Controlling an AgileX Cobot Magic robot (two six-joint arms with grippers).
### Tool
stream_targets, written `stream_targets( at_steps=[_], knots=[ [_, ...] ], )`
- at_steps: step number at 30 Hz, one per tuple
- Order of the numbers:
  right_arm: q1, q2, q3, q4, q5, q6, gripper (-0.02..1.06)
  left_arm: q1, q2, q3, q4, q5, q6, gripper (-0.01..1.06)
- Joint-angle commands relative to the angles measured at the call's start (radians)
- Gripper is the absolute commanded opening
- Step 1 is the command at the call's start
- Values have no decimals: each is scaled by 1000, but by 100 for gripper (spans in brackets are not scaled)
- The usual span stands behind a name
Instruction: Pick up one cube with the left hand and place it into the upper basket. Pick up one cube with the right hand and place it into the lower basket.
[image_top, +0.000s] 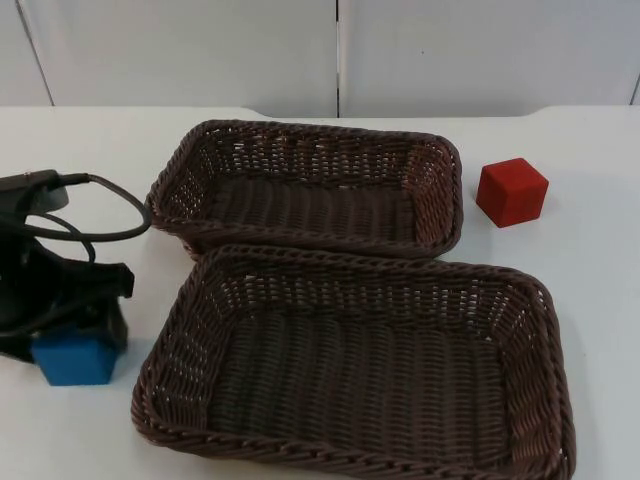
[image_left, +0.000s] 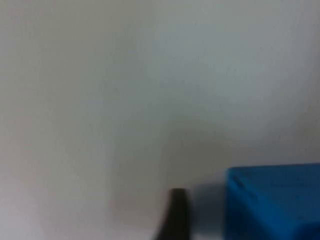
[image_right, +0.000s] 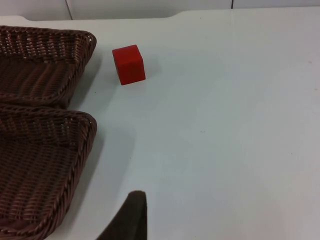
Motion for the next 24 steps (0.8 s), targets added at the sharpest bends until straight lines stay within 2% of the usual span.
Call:
stream_targets(
  at_steps=[1,2,4,5,16,24],
  knots=[
    [-5,-4,1,-1,-8,1,105,-4,-5,-5,-26,-13,2,46],
    [-5,-4,1,-1,-8,1,105,-4,-5,-5,-26,-13,2,46],
    [-5,-4,1,-1,-8,1,105,-4,-18,-5,-26,-4,2,21],
    [-5,-4,1,-1,-8,1,105,-4,-35,-5,-26,8,2,0],
    [-5,-4,1,-1,-8,1,105,-4,-276,-5,-14,26,2,0],
    [-5,-4,1,-1,-8,1,105,-4,-414,-5,-14,7,33,0]
  ],
)
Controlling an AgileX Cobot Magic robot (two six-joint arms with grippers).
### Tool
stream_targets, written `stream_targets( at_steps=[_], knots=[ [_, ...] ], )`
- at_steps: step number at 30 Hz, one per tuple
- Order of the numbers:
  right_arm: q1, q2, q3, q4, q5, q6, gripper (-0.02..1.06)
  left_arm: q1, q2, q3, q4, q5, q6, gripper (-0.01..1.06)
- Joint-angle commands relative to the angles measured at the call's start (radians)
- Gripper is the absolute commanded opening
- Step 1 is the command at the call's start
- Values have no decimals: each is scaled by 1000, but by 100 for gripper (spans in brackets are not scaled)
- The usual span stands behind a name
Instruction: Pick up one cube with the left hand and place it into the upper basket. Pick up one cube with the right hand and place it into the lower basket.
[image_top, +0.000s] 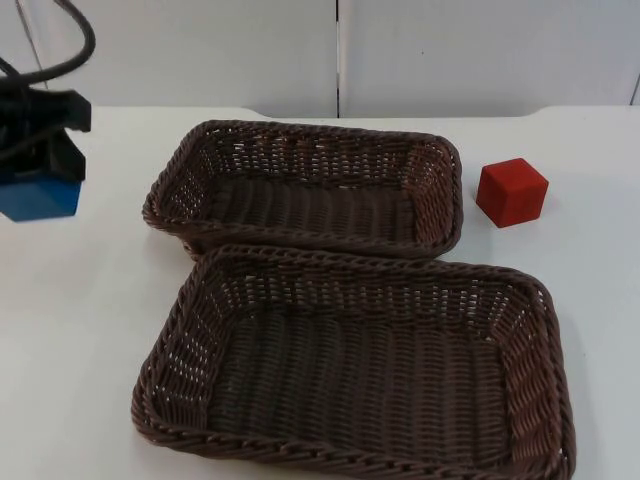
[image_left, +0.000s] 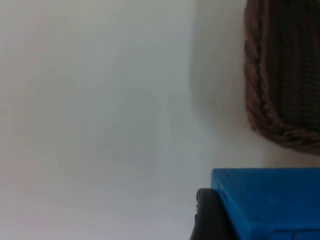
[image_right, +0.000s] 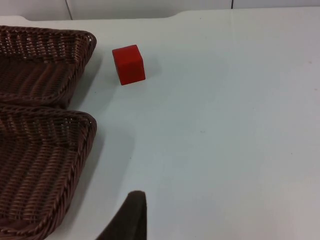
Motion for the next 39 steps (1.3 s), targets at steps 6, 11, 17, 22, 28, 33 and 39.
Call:
stream_targets(
  at_steps=[6,11,17,22,28,33,39],
  knots=[
    [-5,-4,1,-1,-8,3,105,-4,-19,-11,-17,-15,37,0],
    [-5,-4,-1,2,-8,3,105,-4,-6,-94,-17,28,37,0],
    [-5,-4,-1,-1,-8,3,105,-54,92,-292,-18,134,58,0],
    [-5,-4,-1,-1,-8,3,105,-123,223,-457,-11,177,59,0],
    [-5,-4,-1,-1,-8,3,105,-206,418,-645,-2,232,68,0],
    [-5,-4,-1,-1,-8,3,105,-258,555,-752,22,268,80,0],
    [-5,-4,-1,-1,-8,3,105,-306,654,-791,49,278,80,0]
  ],
)
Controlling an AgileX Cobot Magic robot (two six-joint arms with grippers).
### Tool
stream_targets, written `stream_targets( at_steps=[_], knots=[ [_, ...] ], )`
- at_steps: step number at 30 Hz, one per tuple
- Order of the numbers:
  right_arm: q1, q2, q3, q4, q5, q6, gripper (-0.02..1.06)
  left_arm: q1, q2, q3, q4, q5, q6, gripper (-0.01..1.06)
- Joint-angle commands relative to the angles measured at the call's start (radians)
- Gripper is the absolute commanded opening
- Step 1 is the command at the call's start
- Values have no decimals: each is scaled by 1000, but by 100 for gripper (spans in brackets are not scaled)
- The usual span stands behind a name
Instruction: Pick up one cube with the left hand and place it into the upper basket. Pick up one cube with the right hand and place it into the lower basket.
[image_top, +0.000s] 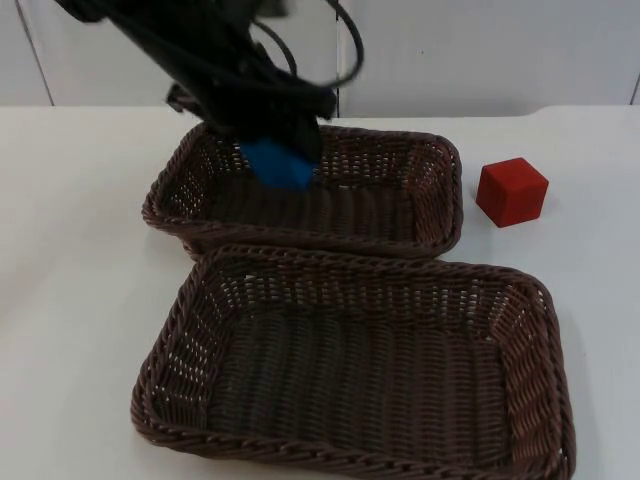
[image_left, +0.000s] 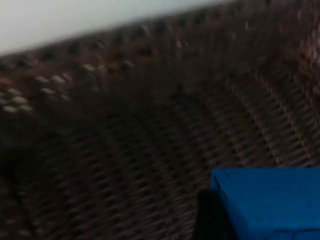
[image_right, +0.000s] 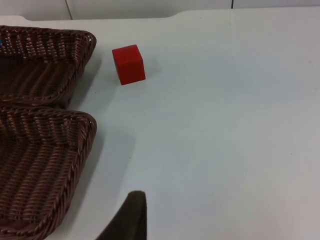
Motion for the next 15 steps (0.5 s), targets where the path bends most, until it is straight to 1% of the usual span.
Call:
stream_targets(
  at_steps=[1,8,10,15],
  knots=[
    [-5,-4,-1,-1,-8,3,105,-21,26,-12,14,-3,5,0],
    [-5,-4,-1,-1,-8,3,105,-21,60,-12,56,-14,8,0],
    [-5,-4,-1,-1,-8,3,105,-21,75,-12,72,-28,8,0],
    [-5,-4,-1,-1,-8,3,105,-21,100,-12,77,-44,8,0]
  ],
)
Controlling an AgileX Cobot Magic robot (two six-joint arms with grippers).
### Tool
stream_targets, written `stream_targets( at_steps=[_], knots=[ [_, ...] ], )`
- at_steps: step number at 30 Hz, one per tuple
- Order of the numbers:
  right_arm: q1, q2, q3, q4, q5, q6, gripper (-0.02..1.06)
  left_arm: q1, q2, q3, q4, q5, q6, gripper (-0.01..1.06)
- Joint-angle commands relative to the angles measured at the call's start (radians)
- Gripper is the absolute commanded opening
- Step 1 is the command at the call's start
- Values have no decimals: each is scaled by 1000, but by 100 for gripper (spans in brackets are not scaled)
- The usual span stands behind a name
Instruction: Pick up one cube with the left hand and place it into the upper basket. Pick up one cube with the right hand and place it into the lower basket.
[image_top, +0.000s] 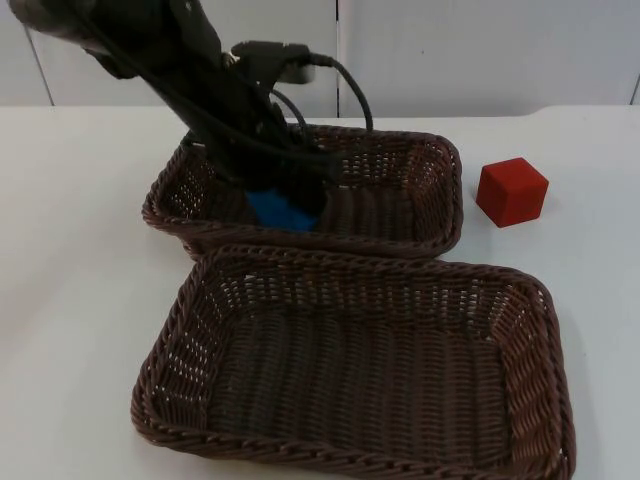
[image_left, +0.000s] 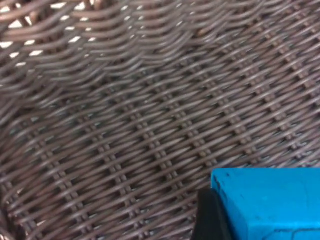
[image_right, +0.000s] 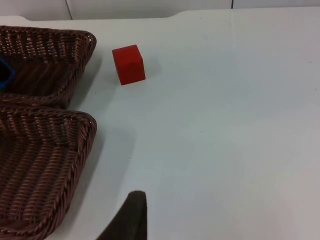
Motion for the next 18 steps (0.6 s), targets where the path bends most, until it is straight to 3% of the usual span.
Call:
stream_targets(
  at_steps=[1,3,6,7,9,11,12,13,18],
  knots=[
    [-5,-4,-1,-1,-8,1,105,-4,5,-4,7,-12,2,0],
    [-5,-4,-1,-1,-8,1,105,-4,5,-4,7,-8,2,3],
    [-5,-4,-1,-1,-8,1,105,-4,5,-4,-10,-3,2,25],
    [-5,-4,-1,-1,-8,1,105,-4,5,-4,-10,-3,2,25],
    [-5,-4,-1,-1,-8,1,105,-4,5,-4,-24,-3,2,52],
    [-5,-4,-1,-1,-8,1,105,-4,3,-6,-43,8,2,91],
    [-5,-4,-1,-1,-8,1,105,-4,3,-6,-43,8,2,91],
    [-5,-4,-1,-1,-8,1,105,-4,-1,-6,-43,12,2,106],
    [-5,-4,-1,-1,-8,1,105,-4,-39,-6,-44,30,-2,105]
  ],
)
